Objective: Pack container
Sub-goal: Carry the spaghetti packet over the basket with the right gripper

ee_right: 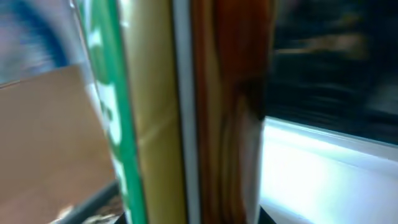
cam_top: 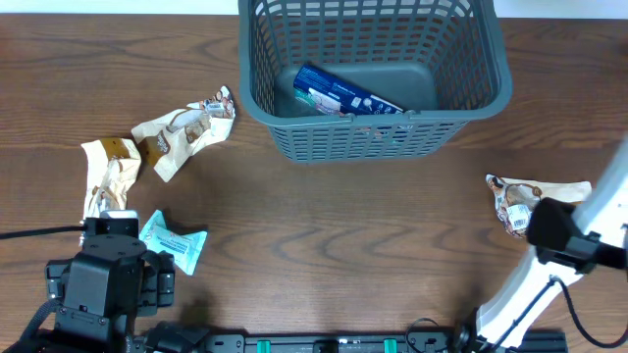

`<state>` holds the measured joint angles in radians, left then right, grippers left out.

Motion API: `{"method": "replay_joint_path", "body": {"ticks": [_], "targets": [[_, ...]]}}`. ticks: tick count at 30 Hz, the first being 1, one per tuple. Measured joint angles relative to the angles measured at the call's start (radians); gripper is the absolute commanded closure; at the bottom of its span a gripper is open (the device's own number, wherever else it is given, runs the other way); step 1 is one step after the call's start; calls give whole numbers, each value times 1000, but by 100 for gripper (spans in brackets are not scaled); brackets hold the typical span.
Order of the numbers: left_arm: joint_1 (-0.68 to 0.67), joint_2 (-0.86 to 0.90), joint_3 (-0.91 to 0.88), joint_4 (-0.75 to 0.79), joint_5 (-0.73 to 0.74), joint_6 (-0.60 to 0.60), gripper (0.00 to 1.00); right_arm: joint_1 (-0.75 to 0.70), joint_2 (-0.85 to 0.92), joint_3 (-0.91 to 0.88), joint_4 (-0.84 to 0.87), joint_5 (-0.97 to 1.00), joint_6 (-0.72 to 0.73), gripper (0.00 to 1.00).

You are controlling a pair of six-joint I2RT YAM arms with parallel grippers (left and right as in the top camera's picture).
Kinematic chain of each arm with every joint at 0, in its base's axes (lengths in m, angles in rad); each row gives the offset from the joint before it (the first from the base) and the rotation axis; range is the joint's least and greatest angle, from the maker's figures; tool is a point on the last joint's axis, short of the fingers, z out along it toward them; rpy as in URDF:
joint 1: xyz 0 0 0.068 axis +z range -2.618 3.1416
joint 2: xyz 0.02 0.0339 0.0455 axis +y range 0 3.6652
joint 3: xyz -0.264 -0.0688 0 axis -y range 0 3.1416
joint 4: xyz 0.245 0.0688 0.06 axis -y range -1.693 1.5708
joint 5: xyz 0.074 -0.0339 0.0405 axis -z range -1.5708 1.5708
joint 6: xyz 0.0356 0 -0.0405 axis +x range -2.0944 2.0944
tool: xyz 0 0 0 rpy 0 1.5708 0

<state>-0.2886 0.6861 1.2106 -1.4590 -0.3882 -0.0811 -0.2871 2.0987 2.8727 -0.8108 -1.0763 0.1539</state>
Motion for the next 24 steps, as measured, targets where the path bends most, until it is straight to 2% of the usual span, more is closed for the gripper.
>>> {"method": "replay_joint_path", "body": {"ticks": [5,8,13,18,24], "targets": [[0,0,0,0,0,0,1,131,12,-4,-174,-18,-117,99],[0,0,0,-1,1,0,2,187,23,-7,-309,47,-235,99],[0,0,0,0,0,0,1,243,48,-19,-429,172,-373,99],[0,0,0,0,0,0,1,288,69,-77,-479,249,-447,99],[0,0,0,-2,0,0,1,336,71,-261,-479,381,-500,99]]}}
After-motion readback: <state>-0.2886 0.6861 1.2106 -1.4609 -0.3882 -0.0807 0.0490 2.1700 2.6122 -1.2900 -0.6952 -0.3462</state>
